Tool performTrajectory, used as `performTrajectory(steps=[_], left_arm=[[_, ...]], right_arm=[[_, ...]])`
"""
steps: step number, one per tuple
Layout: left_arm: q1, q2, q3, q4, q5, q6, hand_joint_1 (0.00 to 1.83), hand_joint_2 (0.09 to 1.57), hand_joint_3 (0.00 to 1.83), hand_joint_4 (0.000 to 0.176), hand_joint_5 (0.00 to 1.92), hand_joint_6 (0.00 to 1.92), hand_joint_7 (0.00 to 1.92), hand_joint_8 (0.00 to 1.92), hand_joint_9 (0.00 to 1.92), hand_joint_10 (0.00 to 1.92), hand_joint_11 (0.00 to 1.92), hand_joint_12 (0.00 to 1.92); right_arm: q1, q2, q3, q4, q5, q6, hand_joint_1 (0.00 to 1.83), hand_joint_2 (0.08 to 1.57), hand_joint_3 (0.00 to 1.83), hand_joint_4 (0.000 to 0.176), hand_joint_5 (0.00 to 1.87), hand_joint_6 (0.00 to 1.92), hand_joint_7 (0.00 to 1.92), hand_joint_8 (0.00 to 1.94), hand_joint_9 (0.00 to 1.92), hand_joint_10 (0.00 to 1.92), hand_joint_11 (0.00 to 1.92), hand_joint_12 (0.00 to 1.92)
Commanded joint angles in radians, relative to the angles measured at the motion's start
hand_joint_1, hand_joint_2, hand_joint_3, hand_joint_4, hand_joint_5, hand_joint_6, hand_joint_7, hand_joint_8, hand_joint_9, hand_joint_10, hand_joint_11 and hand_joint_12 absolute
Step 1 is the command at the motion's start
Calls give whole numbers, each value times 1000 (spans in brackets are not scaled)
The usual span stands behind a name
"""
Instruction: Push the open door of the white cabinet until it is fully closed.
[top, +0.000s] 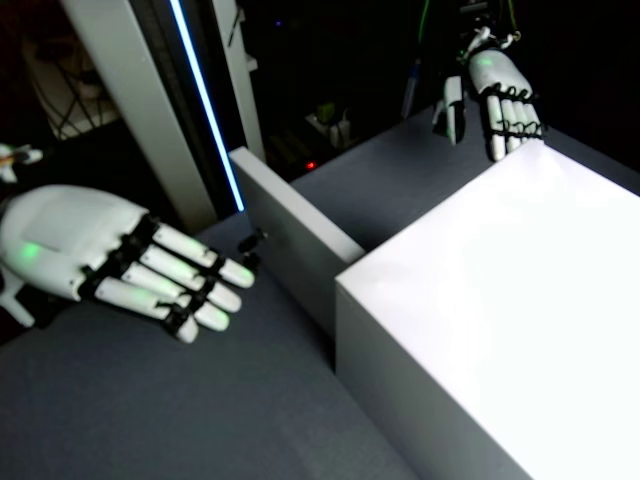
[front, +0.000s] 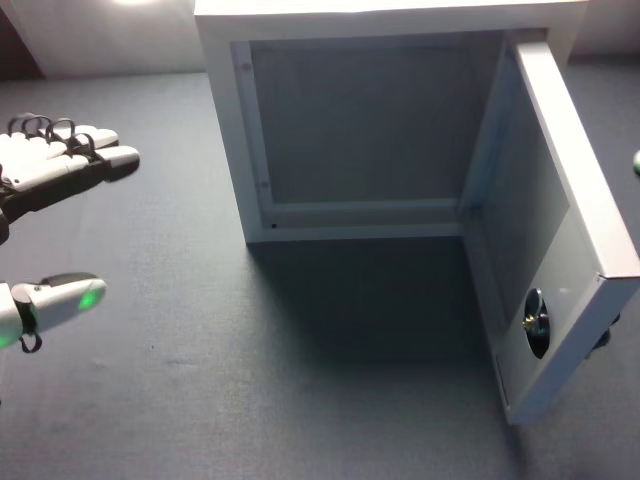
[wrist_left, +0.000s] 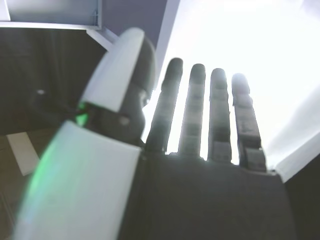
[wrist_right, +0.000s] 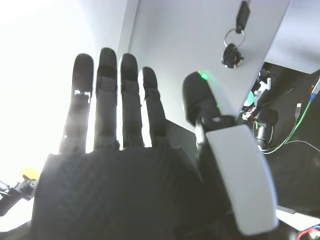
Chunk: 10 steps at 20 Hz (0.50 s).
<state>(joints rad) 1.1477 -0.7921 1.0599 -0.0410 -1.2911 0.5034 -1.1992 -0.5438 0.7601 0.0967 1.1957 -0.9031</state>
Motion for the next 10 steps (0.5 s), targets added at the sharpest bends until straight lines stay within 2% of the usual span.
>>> performTrajectory(steps=[1, 5, 10], left_arm=[[-12, -8, 10, -25, -109, -10, 473, 1251, 7, 0, 218, 6, 87, 5, 62, 20, 0, 540], [-16, -17, 16, -20, -106, -19, 464, 1270, 1, 0, 231, 3, 64, 1, 35, 0, 0, 425], [-16, -16, 18, -25, -111, -20, 477, 1265, 0, 0, 209, 1, 60, 1, 13, 1, 0, 389]], right_arm=[[10, 5, 2, 20, 121, 0, 0, 1328, 4, 0, 0, 0, 0, 0, 0, 0, 0, 0], [7, 5, 2, 23, 123, 0, 0, 1322, 1, 0, 0, 0, 0, 0, 0, 0, 0, 0], [6, 5, -1, -8, 120, 15, 0, 1331, 6, 0, 0, 0, 0, 0, 0, 0, 0, 0]])
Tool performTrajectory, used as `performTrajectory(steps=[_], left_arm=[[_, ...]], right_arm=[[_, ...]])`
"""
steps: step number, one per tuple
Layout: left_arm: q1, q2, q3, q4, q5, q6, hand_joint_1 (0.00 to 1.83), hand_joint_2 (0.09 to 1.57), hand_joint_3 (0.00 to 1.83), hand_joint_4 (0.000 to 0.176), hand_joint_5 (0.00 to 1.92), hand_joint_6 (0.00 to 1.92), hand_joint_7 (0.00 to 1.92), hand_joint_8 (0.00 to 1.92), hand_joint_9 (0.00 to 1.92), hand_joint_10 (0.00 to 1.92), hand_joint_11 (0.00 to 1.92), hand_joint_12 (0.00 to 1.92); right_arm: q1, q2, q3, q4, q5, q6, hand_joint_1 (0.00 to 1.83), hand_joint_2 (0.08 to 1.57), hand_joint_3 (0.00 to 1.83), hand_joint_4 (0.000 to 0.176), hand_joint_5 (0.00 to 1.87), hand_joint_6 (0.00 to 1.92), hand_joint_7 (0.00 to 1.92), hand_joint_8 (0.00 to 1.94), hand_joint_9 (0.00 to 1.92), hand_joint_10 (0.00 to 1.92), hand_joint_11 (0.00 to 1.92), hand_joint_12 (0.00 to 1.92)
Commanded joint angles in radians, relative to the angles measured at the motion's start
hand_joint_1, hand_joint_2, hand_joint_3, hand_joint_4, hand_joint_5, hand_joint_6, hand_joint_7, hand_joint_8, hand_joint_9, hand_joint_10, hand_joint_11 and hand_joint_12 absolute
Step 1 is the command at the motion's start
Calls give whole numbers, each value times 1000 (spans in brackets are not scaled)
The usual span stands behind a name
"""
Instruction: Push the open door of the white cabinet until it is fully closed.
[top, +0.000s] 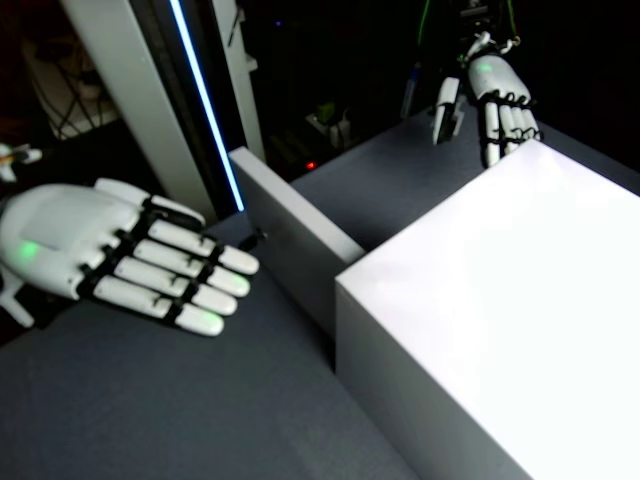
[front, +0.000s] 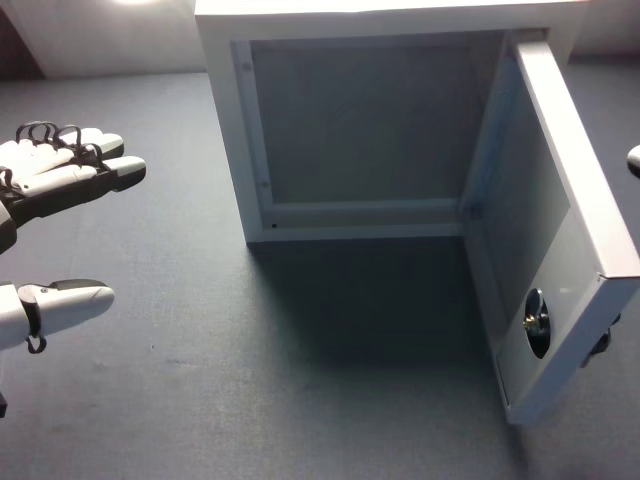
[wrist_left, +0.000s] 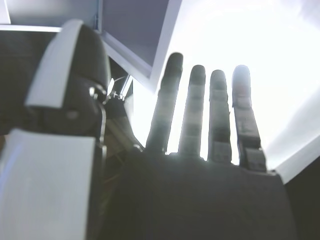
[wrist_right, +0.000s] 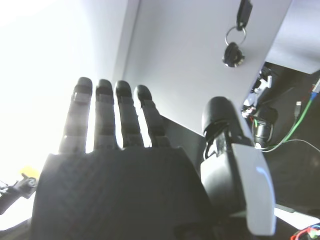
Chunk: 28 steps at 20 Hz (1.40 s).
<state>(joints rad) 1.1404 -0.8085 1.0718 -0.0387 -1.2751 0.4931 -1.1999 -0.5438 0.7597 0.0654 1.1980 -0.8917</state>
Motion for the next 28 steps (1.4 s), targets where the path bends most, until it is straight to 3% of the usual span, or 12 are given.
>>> performTrajectory(steps=[1, 6, 10, 11, 14, 16, 17, 19, 24, 28], left_arm=[[-9, 0, 6, -28, -127, -10, 498, 1265, 0, 0, 213, 2, 64, 2, 15, 2, 0, 391], [-9, -1, 6, -34, -127, -9, 508, 1270, 0, 0, 206, 2, 61, 4, 13, 3, 0, 360], [-9, -1, 5, -41, -132, -9, 506, 1274, 0, 0, 206, 2, 57, 2, 17, 2, 0, 320], [-9, -1, 5, -42, -133, -9, 523, 1270, 0, 0, 220, 3, 67, 3, 28, 4, 0, 372], [-9, -1, 5, -45, -134, -9, 519, 1271, 1, 0, 225, 2, 63, 0, 24, 1, 0, 384], [-9, -3, 6, -48, -135, -9, 509, 1270, 0, 0, 231, 2, 64, 0, 35, 4, 0, 420], [-9, -3, 6, -49, -135, -9, 517, 1270, 0, 0, 228, 0, 56, 0, 32, 2, 0, 411], [-9, -4, 7, -52, -135, -9, 516, 1277, 1, 0, 222, 0, 42, 1, 19, 1, 0, 369], [-9, -9, 8, -54, -133, -9, 526, 1273, 0, 0, 233, 2, 49, 3, 27, 6, 0, 383], [-9, -10, 8, -58, -134, -9, 554, 1270, 0, 0, 231, 0, 42, 2, 23, 4, 0, 390]], right_arm=[[7, 6, -1, 16, 112, 9, 0, 1349, 13, 0, 23, 9, 0, 0, 0, 0, 0, 0], [10, 5, -1, -29, 99, 41, 0, 1396, 5, 0, 129, 32, 94, 13, 63, 18, 25, 30], [16, 4, -1, -70, 88, 69, 0, 1424, 1, 0, 247, 21, 247, 20, 185, 37, 0, 429], [17, 4, -1, -80, 87, 75, 0, 1425, 0, 0, 274, 27, 275, 21, 201, 43, 0, 476], [21, 2, -2, -100, 87, 87, 0, 1429, 1, 0, 271, 15, 280, 7, 191, 32, 0, 383], [27, -3, -2, -116, 87, 95, 82, 1441, 1, 0, 336, 32, 316, 10, 237, 46, 0, 647], [30, -6, -1, -123, 87, 97, 26, 1452, 2, 0, 324, 22, 283, 4, 206, 31, 0, 563], [35, -12, 0, -136, 87, 104, 6, 1447, 0, 0, 318, 14, 283, 1, 213, 32, 0, 619], [51, -33, 8, -166, 84, 127, 25, 1448, 1, 0, 348, 19, 317, 8, 255, 46, 0, 981], [108, -65, 24, -221, 39, 156, 0, 1435, 0, 0, 328, 8, 296, 4, 238, 37, 0, 851]])
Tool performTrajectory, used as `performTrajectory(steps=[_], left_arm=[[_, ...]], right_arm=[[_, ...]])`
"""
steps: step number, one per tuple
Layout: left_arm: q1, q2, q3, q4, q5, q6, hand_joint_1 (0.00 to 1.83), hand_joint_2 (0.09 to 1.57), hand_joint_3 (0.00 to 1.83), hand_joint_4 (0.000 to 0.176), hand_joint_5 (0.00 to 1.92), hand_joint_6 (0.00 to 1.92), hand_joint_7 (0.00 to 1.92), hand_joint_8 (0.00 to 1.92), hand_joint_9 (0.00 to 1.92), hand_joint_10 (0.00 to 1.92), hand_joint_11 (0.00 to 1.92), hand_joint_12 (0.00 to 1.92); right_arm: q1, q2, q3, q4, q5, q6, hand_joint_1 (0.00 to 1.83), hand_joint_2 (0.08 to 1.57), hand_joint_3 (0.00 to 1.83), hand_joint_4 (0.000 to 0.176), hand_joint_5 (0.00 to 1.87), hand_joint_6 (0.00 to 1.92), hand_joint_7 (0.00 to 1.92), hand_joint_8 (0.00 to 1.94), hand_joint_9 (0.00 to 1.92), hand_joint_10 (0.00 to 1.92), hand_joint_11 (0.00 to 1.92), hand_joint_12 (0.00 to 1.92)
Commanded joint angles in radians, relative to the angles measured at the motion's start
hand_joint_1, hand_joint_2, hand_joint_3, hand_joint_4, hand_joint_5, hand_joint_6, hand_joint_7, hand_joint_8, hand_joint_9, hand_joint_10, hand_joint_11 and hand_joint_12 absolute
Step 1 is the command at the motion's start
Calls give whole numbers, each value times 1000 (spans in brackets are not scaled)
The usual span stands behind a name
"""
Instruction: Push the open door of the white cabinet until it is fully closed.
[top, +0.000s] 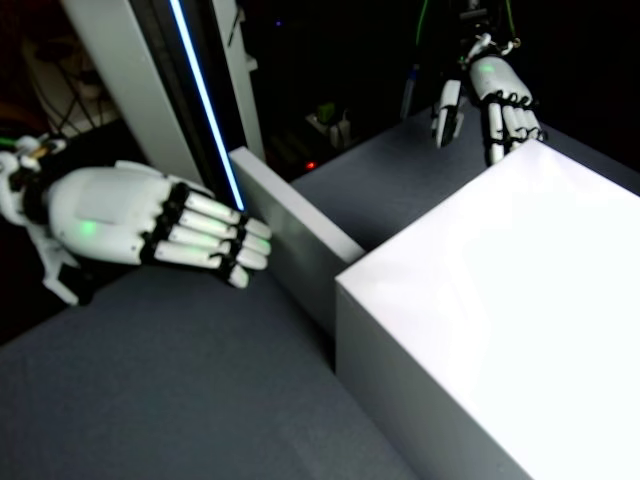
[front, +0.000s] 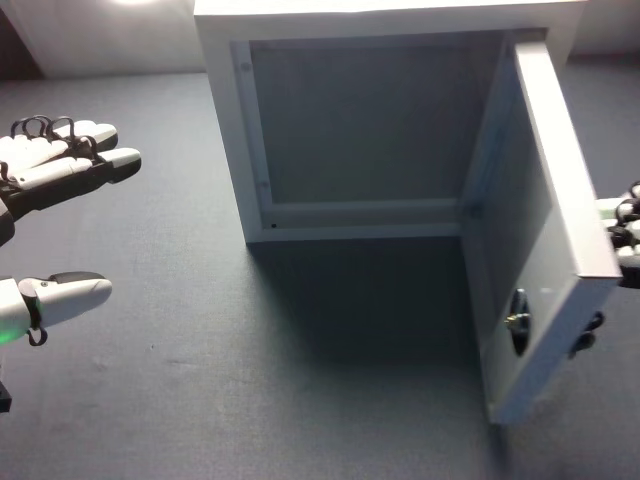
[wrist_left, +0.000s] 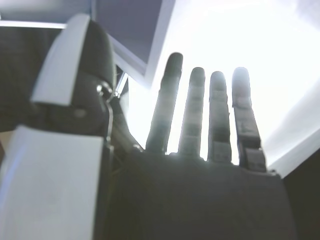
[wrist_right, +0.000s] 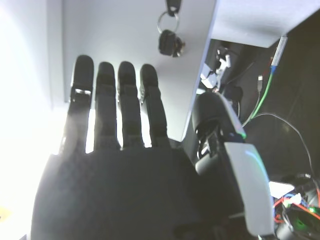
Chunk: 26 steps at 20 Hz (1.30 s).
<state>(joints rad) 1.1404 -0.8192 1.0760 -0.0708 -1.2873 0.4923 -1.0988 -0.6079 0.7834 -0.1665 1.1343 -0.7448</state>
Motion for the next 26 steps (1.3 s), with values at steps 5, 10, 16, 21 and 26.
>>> performTrajectory(steps=[5, 10, 16, 21, 26], left_arm=[[-1, 1, 4, -34, -132, -8, 550, 1274, 0, 0, 230, 0, 39, 1, 19, 1, 0, 378], [-1, 1, 4, -35, -133, -8, 567, 1281, 2, 0, 227, 2, 29, 3, 11, 8, 0, 328], [3, 1, 4, -43, -141, -8, 597, 1278, 0, 0, 232, 1, 31, 0, 22, 0, 0, 356], [7, 1, 3, -48, -148, -8, 600, 1264, 0, 0, 236, 1, 38, 4, 30, 4, 0, 362], [8, 1, 3, -51, -152, -8, 604, 1262, 0, 0, 238, 1, 49, 1, 38, 2, 0, 424]], right_arm=[[107, -60, 35, -71, 19, 54, 0, 1451, 0, 0, 320, 12, 311, 9, 247, 51, 0, 943], [130, -82, 46, -87, 7, 63, 67, 1444, 0, 0, 359, 33, 344, 10, 281, 57, 0, 989], [197, -141, 78, -124, -24, 78, 56, 1440, 9, 0, 309, 141, 350, 0, 181, 267, 0, 1138], [255, -200, 108, -159, -54, 98, 147, 1429, 0, 0, 55, 742, 365, 29, 0, 845, 0, 1300], [293, -246, 131, -182, -71, 113, 27, 1447, 1, 0, 0, 743, 295, 11, 0, 697, 0, 1135]])
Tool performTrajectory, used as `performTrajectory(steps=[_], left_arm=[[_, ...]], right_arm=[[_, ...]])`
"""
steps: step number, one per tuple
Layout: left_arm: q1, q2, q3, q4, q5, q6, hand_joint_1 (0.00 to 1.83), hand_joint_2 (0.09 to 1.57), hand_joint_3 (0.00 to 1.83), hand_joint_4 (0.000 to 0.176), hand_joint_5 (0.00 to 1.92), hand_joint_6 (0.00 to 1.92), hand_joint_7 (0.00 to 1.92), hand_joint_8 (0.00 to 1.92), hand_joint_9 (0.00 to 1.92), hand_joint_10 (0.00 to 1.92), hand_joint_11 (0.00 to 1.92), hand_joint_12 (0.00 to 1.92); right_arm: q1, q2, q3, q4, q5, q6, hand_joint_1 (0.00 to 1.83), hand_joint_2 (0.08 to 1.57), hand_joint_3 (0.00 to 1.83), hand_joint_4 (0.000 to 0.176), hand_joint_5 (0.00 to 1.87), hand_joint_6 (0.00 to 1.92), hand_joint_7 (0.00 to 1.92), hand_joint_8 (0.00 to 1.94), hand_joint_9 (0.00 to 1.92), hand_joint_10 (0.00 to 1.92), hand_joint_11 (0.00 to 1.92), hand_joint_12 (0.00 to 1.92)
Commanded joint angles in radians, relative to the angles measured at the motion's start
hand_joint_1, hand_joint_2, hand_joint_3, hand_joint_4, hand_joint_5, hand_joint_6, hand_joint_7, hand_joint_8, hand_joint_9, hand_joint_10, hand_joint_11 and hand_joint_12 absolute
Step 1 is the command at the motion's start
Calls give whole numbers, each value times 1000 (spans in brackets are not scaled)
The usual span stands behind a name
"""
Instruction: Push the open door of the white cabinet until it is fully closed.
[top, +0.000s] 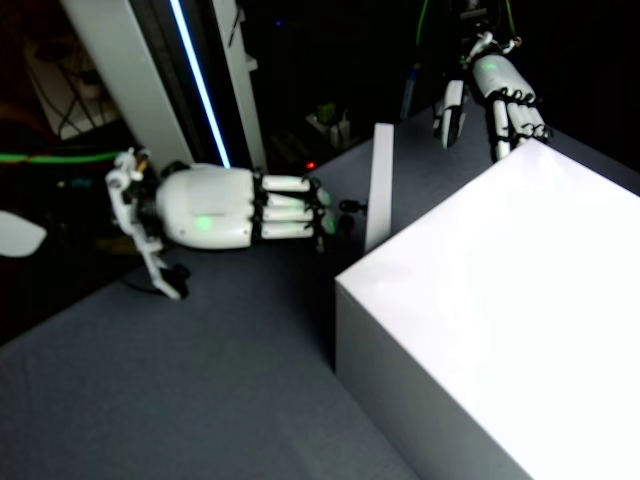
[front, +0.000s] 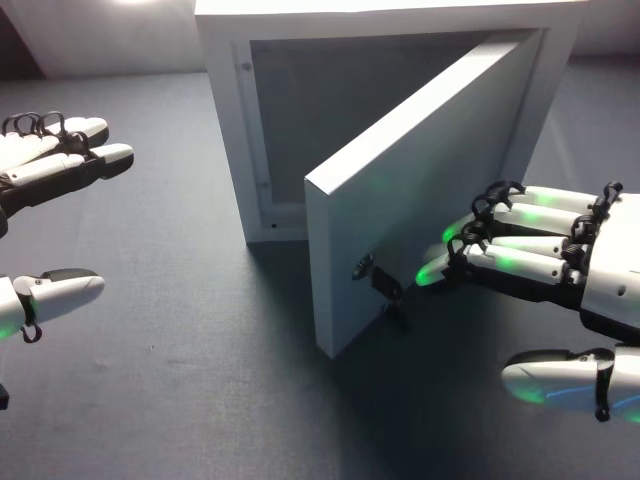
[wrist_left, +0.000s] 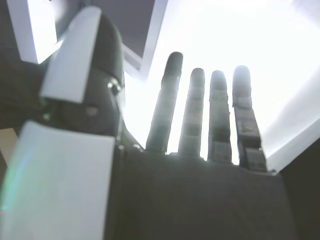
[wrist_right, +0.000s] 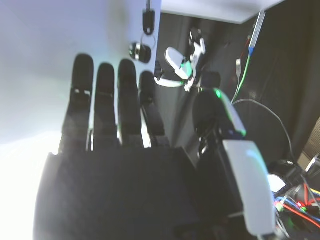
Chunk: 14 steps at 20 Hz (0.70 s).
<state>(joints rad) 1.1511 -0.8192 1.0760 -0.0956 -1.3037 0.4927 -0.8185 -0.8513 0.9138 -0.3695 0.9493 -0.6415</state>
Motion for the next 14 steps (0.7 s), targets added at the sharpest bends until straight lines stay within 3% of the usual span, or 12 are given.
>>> performTrajectory(steps=[1, 4, 7, 9, 11, 14], left_arm=[[-3, 1, 3, -27, -136, -9, 604, 1262, 0, 0, 238, 1, 49, 1, 38, 2, 0, 424], [-1, 0, 3, -31, -139, -8, 580, 1268, 2, 0, 230, 0, 42, 0, 32, 1, 0, 422], [1, 0, 3, -32, -140, -8, 569, 1265, 0, 0, 235, 1, 46, 2, 35, 2, 0, 443], [1, 0, 4, -32, -140, -7, 571, 1266, 1, 0, 234, 0, 44, 0, 36, 2, 0, 447], [1, 0, 5, -32, -140, -7, 567, 1264, 0, 0, 237, 2, 53, 4, 47, 7, 0, 450], [1, -1, 6, -33, -141, -7, 541, 1268, 1, 0, 219, 0, 45, 0, 42, 3, 0, 448]], right_arm=[[15, -6, 2, 20, 114, 10, 27, 1447, 1, 0, 0, 743, 295, 11, 0, 697, 0, 1135], [35, -28, 15, 15, 105, 10, 63, 1437, 0, 0, 0, 760, 293, 10, 0, 712, 0, 1209], [55, -60, 31, 12, 94, 10, 2, 1441, 0, 0, 0, 695, 279, 4, 0, 633, 0, 1149], [62, -72, 39, 12, 87, 10, 51, 1424, 0, 0, 0, 813, 320, 18, 0, 680, 0, 1338], [72, -86, 48, 12, 78, 10, 194, 1378, 0, 0, 0, 785, 286, 5, 0, 503, 0, 1137], [92, -109, 63, 9, 61, 10, 221, 1375, 3, 0, 4, 740, 293, 2, 7, 467, 0, 1092]])
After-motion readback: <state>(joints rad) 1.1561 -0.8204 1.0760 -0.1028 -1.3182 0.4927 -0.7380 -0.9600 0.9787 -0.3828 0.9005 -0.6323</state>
